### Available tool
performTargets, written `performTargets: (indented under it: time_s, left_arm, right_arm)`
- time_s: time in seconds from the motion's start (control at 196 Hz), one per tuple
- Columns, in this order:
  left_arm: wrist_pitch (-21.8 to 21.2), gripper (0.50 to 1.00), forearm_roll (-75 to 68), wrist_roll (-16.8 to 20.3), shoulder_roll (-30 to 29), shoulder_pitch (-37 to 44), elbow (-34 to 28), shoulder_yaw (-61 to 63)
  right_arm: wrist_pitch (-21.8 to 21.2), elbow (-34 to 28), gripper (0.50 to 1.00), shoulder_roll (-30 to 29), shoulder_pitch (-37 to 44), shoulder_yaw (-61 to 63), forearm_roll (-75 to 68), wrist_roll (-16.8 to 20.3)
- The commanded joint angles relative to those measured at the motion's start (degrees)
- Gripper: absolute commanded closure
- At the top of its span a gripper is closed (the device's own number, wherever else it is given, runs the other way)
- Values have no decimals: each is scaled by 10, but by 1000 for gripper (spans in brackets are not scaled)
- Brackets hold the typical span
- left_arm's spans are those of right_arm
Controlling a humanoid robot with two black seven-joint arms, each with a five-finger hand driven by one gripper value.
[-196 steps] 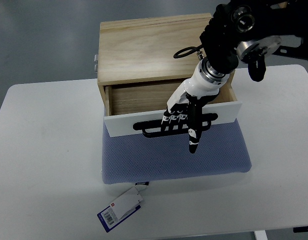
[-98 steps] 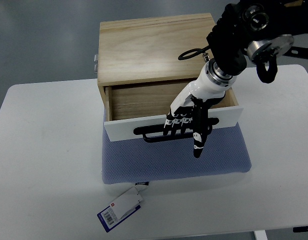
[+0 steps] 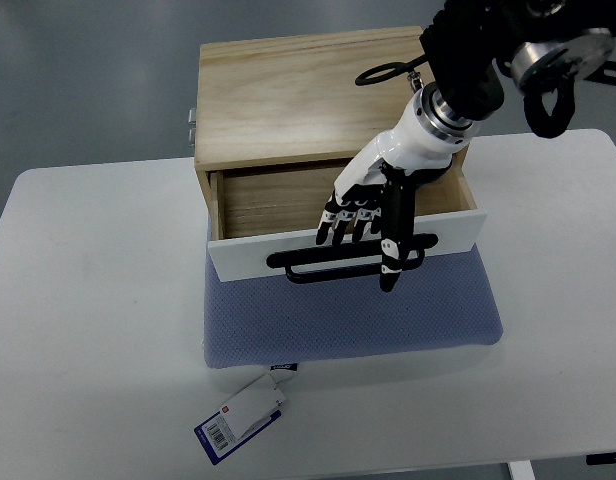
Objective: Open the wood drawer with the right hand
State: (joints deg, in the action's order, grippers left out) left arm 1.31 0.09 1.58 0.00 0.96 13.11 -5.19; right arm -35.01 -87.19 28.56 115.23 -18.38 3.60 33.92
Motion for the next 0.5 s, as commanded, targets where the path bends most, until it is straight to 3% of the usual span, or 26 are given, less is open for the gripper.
performTargets:
  time_s: [0.0, 0.153, 0.332, 0.378, 0.429, 0.434, 0.495]
  left_arm:
    - [0, 500, 0, 0, 0, 0, 1, 0]
    - [0, 500, 0, 0, 0, 0, 1, 0]
    - [0, 500, 0, 0, 0, 0, 2, 0]
    - [0, 500, 0, 0, 0, 0, 2, 0]
    - [0, 500, 0, 0, 0, 0, 2, 0]
    - [0, 500, 0, 0, 0, 0, 2, 0]
    - [0, 500, 0, 0, 0, 0, 2, 0]
  right_arm:
    - [0, 12, 554, 18, 3, 19, 0, 0]
    - [0, 97, 556, 66, -11, 90, 1, -15]
    - [0, 210, 556, 103, -96, 208, 2, -66]
    - [30, 243, 556, 113, -141, 260, 2, -83]
    - [30, 244, 556, 113, -142, 260, 2, -83]
    - [61, 277, 556, 114, -191, 316, 3, -99]
    - [99, 317, 556, 108, -251, 393, 3, -117]
